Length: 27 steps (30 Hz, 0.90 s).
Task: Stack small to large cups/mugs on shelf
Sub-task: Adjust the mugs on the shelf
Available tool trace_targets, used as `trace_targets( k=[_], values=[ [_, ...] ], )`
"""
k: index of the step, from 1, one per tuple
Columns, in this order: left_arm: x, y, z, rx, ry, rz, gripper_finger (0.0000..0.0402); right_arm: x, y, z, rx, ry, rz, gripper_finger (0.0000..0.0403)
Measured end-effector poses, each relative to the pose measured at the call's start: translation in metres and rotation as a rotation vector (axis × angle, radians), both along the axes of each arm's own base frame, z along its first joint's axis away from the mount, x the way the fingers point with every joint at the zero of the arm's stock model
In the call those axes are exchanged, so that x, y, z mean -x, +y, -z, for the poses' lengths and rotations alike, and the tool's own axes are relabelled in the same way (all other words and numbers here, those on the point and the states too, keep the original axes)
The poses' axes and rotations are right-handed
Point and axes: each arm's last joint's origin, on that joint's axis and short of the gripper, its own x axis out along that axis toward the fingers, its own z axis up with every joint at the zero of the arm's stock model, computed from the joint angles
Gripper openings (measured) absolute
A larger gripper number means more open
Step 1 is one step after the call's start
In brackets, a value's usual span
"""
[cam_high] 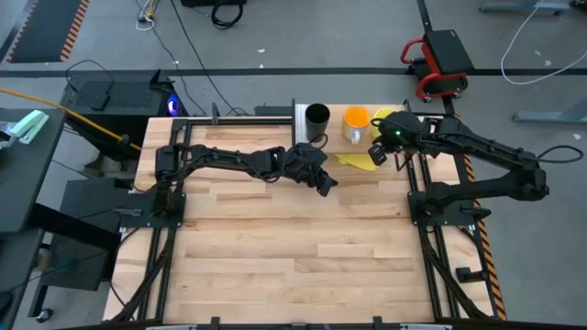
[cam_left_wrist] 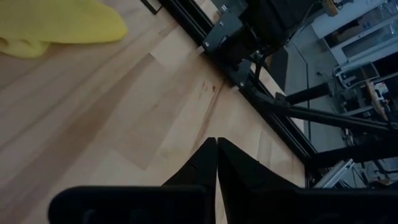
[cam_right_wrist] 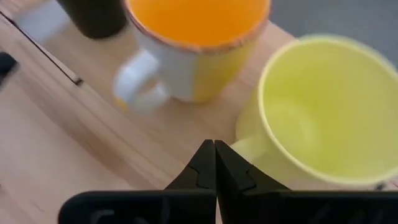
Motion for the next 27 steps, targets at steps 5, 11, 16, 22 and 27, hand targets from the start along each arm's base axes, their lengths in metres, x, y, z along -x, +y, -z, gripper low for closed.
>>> trace_targets(
  k=[5,11,16,22,27],
  values=[
    [0.000,0.000,0.000,0.000,0.000,0.000,0.0022,0.005,0.002,0.002,-0.003,0.049,0.015,0.0000],
    [0.000,0.000,0.000,0.001,0.005,0.001,0.0016,0.010,0.003,0.001,0.009,0.065,0.039,0.0000],
    [0.000,0.000,0.000,0.001,0.007,0.000,0.0021,0.011,0.003,0.001,0.015,0.066,0.044,0.0000],
    [0.000,0.000,0.000,0.001,0.007,0.000,0.0020,0.013,0.004,0.000,0.011,0.054,0.060,0.0000],
    [0.000,-0.002,0.000,-0.001,0.006,0.005,0.0017,0.017,0.005,-0.007,0.016,0.031,0.066,0.0000]
  ],
)
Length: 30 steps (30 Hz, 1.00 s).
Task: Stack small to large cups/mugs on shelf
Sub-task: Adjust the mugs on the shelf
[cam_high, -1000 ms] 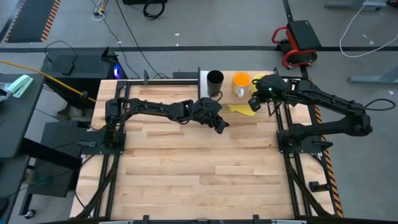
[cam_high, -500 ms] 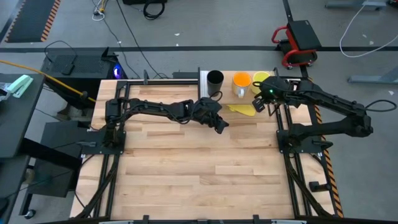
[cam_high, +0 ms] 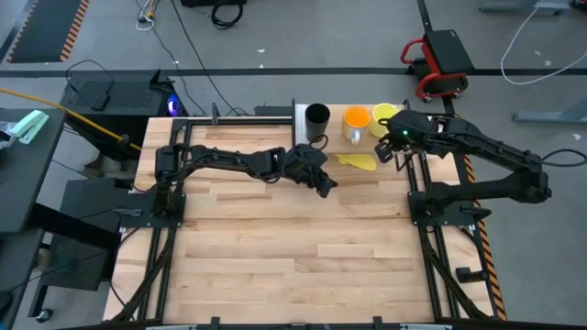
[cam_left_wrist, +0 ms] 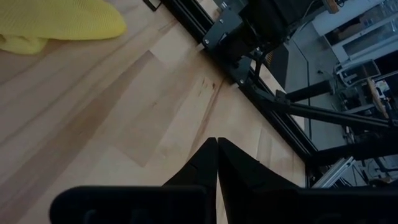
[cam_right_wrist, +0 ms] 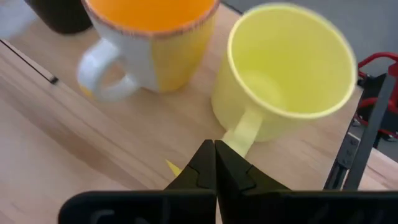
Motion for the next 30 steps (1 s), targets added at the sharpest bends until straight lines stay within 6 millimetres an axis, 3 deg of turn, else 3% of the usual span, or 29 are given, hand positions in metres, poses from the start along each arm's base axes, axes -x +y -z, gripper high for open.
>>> trace_targets(
  k=[9,18,21,27,30],
  values=[
    [0.000,0.000,0.000,-0.003,0.000,0.002,0.0023,0.008,0.003,-0.031,0.042,-0.070,0.008,0.0000],
    [0.000,-0.001,0.000,0.000,0.000,0.025,0.0014,0.027,0.013,-0.078,0.006,-0.213,-0.003,0.0001],
    [0.000,-0.003,0.001,0.001,0.006,0.033,0.0016,0.027,0.013,-0.076,-0.008,-0.212,0.011,0.0001],
    [0.000,-0.003,0.001,0.000,0.005,0.035,0.0016,-0.003,0.000,-0.062,-0.011,-0.167,-0.017,0.0001],
    [0.000,-0.003,0.001,0.000,0.005,0.035,0.0013,-0.013,-0.007,-0.065,-0.019,-0.228,0.006,0.0000]
  ],
)
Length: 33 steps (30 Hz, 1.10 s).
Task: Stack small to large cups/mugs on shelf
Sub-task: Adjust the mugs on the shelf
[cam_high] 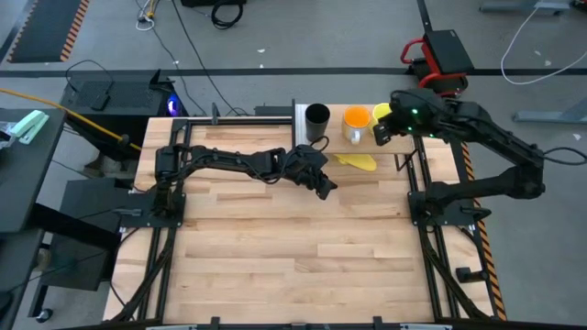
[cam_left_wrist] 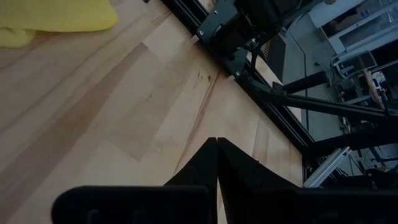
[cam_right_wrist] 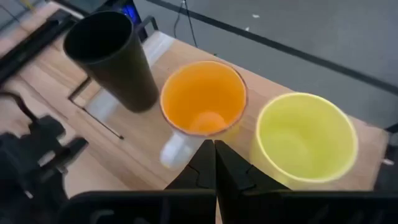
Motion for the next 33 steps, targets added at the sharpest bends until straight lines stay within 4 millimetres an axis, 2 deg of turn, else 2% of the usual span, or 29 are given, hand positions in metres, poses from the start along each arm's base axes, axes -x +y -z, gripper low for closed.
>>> trace_targets(
  k=[5,17,25,33],
  values=[
    [-0.001,-0.006,0.000,0.000,0.001,0.012,0.0016,-0.014,-0.018,0.015,-0.062,0.100,0.039,0.0000],
    [-0.001,-0.013,0.001,0.002,0.014,0.029,0.0011,-0.036,-0.035,0.030,-0.111,0.138,0.037,0.0000],
    [0.000,-0.014,0.002,0.011,0.024,0.046,0.0024,-0.024,-0.033,0.026,-0.086,0.160,0.089,0.0000],
    [0.000,-0.014,0.002,0.000,0.025,0.051,0.0013,-0.022,-0.034,0.028,-0.092,0.190,0.125,0.0000]
  ],
)
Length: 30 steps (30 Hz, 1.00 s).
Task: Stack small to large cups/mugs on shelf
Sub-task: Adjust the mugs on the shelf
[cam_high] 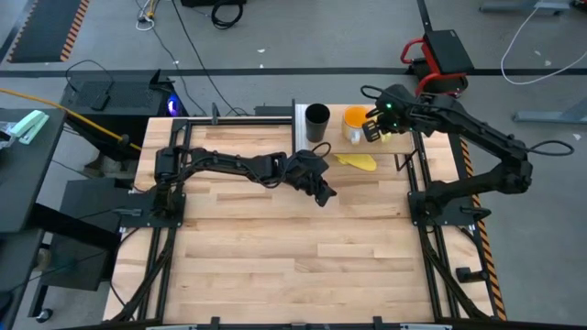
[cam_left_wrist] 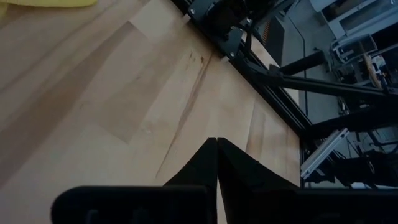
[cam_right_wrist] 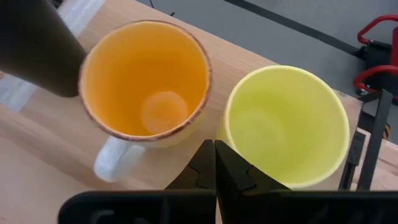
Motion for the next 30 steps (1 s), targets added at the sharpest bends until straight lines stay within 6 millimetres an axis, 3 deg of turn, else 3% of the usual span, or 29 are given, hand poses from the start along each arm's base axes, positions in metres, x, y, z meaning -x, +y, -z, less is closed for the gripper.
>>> trace_targets(
  k=[30],
  values=[
    [0.000,0.000,0.000,0.001,0.002,0.010,0.0012,-0.022,-0.019,0.015,-0.039,0.015,0.006,0.0000]
  ],
)
